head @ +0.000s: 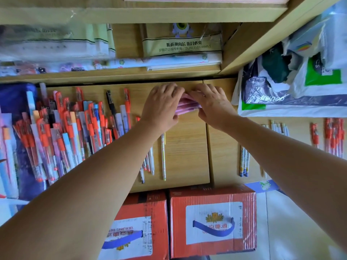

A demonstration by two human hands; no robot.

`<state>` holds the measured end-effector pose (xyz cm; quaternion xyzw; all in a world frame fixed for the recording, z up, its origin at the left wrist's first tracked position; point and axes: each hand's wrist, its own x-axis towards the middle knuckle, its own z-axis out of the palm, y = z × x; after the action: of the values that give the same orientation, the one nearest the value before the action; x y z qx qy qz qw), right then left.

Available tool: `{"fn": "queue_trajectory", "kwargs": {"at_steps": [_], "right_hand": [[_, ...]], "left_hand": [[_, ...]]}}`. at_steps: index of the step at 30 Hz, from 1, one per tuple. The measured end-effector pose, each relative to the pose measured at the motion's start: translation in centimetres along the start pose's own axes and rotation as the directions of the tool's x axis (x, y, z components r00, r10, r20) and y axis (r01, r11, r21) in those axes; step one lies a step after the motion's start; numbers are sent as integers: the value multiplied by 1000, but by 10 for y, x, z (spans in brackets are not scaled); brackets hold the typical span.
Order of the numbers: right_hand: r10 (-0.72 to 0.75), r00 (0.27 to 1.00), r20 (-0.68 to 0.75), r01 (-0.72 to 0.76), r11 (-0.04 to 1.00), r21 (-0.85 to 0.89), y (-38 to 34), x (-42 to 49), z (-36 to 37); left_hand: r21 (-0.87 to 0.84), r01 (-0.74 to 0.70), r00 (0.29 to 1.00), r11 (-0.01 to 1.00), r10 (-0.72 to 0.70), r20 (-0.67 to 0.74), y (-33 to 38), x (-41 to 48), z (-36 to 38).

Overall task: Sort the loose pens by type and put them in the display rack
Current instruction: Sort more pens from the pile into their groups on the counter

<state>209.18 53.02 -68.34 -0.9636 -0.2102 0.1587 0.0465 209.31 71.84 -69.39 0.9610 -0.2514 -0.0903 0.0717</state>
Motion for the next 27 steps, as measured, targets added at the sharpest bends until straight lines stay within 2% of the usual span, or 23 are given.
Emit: {"fn": "queue_trajectory", "kwargs": {"at_steps": [3,6,10,13,17,20,25,27], "right_hand": [[-14,1000,-17,15,999,28,3,-1,3],[-39,991,-127,43,999,33,8,-4,7],[29,970,-240,-13,998,68,14,-1,11],[43,976,-216,-20,994,110,11,0,11],[-1,996,-87,8,996,88,13,-6,17],[7,993,-115,7,993,116,12,-5,20],[2,994,-108,16,986,165,-1,-1,23],[11,996,-88,2,989,151,-1,-2,21]], "left_hand": [[-19,6,1000,1000,-7,-28,3,-2,4],[-17,25,999,1000,-26,-46,5,-3,5],[-49,81,993,996,-85,-84,5,1,6],[-66,95,990,993,-101,-95,5,4,9],[-79,121,988,990,-127,-88,7,4,10],[-108,174,979,979,-184,-88,6,-2,14],[-262,307,938,915,-337,-81,4,-18,17],[-237,329,927,914,-360,-101,6,-23,15]]}}
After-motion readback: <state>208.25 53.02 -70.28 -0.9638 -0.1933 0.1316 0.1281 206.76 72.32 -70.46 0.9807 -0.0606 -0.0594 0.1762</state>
